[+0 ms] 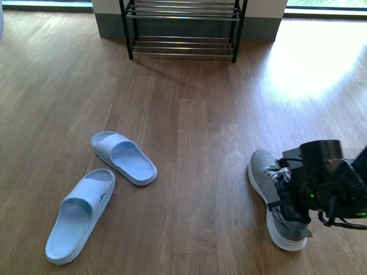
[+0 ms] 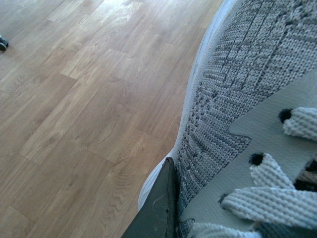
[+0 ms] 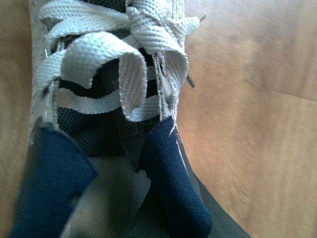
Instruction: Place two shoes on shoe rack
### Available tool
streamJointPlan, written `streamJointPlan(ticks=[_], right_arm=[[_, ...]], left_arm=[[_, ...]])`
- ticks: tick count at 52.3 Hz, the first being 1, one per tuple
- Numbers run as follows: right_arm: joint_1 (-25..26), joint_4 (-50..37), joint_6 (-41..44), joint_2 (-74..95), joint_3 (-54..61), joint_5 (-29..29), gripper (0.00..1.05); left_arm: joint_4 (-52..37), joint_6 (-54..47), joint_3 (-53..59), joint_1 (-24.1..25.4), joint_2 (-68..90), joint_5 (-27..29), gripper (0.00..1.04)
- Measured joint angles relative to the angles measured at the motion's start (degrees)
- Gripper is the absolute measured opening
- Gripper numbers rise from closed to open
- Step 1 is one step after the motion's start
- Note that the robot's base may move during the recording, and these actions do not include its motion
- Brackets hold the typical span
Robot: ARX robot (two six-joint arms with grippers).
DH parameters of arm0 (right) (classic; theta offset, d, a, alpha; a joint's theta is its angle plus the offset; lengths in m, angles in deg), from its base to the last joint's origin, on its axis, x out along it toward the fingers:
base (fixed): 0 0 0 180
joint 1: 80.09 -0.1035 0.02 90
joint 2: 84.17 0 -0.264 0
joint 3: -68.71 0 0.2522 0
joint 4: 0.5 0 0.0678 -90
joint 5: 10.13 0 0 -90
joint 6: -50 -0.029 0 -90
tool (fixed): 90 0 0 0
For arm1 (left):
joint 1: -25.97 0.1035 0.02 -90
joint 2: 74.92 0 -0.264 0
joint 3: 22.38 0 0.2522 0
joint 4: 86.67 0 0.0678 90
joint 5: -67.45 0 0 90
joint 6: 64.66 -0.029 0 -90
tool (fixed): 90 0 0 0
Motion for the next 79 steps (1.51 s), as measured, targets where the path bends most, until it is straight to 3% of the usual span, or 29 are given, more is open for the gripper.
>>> streamJointPlan(ticks=[12,23,37,48,64,79], right_arm=[[3.1,-7.7,4.3,-14.1,14.9,-4.7,0.01],[4.7,-9.5,7.7,-39.6,30.9,-13.9,0.01],[9.7,-2.3,7.6,-66.3,40.1,-21.6,0.01],[13.7,7.6,5.6,-91.5,45.8,-31.3,0.01],[17.9,24.7,1.8,-121.1,55.5,-39.7,0.01],[17.9,25.2,1.2,-124.1,55.9,-40.7,0.01]], left_arm=[[0.0,0.0,0.0,0.0,0.0,0.0,0.02],[0.0,0.0,0.0,0.0,0.0,0.0,0.02],[0.0,0.0,0.0,0.0,0.0,0.0,0.02],[0.0,0.0,0.0,0.0,0.0,0.0,0.02],[0.0,0.0,0.0,0.0,0.0,0.0,0.02],[0.0,0.0,0.0,0.0,0.0,0.0,0.02]])
